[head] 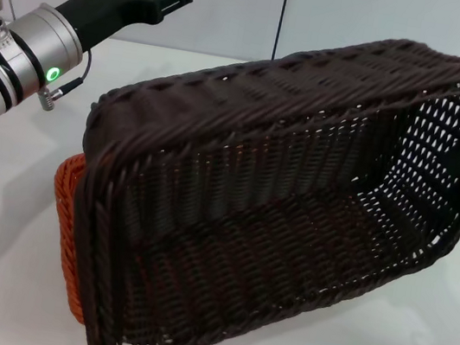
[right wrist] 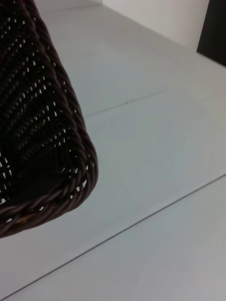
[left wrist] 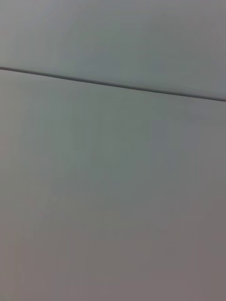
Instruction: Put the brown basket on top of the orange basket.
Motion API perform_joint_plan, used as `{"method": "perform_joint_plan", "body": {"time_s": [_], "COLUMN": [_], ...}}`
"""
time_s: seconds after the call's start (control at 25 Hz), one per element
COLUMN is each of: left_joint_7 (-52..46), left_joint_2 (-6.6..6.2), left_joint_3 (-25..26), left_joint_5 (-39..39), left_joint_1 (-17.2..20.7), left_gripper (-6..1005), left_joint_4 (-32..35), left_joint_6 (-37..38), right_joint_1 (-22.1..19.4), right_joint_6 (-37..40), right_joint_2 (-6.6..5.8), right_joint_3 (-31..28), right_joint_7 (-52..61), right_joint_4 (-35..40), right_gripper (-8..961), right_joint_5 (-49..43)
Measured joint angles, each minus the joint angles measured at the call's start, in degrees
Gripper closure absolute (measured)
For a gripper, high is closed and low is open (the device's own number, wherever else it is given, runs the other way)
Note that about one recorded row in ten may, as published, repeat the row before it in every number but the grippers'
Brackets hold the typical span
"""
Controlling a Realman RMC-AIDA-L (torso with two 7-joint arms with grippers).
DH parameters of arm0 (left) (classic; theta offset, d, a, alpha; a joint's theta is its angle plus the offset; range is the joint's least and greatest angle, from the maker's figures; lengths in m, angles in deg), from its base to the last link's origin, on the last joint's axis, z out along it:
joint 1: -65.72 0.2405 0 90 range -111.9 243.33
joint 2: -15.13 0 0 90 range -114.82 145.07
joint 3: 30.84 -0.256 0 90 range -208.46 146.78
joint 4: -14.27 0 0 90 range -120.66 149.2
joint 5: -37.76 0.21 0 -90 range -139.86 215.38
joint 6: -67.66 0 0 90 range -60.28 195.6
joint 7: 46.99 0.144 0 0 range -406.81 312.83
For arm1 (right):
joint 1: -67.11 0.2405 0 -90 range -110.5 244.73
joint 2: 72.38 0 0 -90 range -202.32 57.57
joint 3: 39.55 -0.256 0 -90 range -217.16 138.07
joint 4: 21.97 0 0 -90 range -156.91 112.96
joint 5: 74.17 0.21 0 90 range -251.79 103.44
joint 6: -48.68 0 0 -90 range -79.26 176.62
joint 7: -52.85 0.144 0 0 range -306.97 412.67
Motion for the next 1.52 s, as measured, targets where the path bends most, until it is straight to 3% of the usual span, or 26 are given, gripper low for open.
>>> {"method": "perform_joint_plan", "body": {"time_s": [0.68, 1.24, 1.32, 1.52], "left_joint_7": [0.1, 0.1, 0.1, 0.1], "left_joint_2": [-0.02, 0.12, 0.12, 0.18], "left_joint_3": [-0.9, -1.3, -1.2, -0.9], "left_joint_5": [0.1, 0.1, 0.1, 0.1], "left_joint_1": [-0.5, -1.1, -1.2, -1.2], "left_gripper": [186, 186, 186, 186], "left_joint_4": [0.0, -0.3, -0.3, -0.4], "left_joint_6": [0.0, 0.0, 0.0, 0.0], "right_joint_1": [0.3, 2.1, 1.9, 1.7], "right_joint_6": [-10.0, -13.9, -13.9, -13.9], "right_joint_2": [-0.01, -0.34, -0.33, -0.3], "right_joint_3": [0.7, 0.3, 0.1, -1.4], "right_joint_7": [3.6, 10.4, 10.7, 11.0], "right_joint_4": [-2.4, 2.9, 3.5, 5.0], "right_gripper": [805, 804, 633, 449], "right_joint_5": [-2.5, -8.6, -8.5, -8.4]}}
